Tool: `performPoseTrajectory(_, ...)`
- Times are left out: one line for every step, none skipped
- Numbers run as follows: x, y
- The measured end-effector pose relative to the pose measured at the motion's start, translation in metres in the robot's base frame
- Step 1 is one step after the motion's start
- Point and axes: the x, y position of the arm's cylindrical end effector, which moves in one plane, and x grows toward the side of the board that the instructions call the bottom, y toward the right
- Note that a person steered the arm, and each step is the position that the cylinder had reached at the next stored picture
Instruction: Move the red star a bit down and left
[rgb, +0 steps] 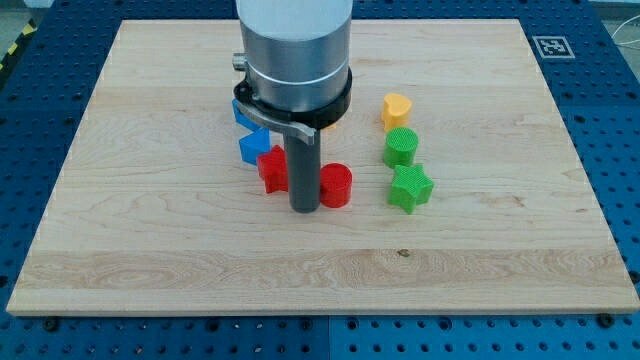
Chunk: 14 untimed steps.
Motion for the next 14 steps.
performPoseTrajectory(-0.013, 0.021)
performPoseTrajectory(-0.032, 0.034)
performPoseTrajectory(-0.068, 0.029)
performPoseTrajectory(-0.092, 0.008)
performPoseTrajectory(-0.09, -0.01)
performPoseTrajectory(-0.082, -0.026)
performPoseTrajectory(-0.074, -0.031)
performPoseTrajectory(-0.065, -0.037)
performPoseTrajectory(-0.06, -0.039)
performPoseTrajectory(-0.06, -0.023)
performPoseTrajectory(-0.056, -0.021)
performPoseTrajectory(-0.056, -0.005)
performPoseTrajectory(-0.05, 0.001)
performPoseTrajectory(-0.034, 0.002)
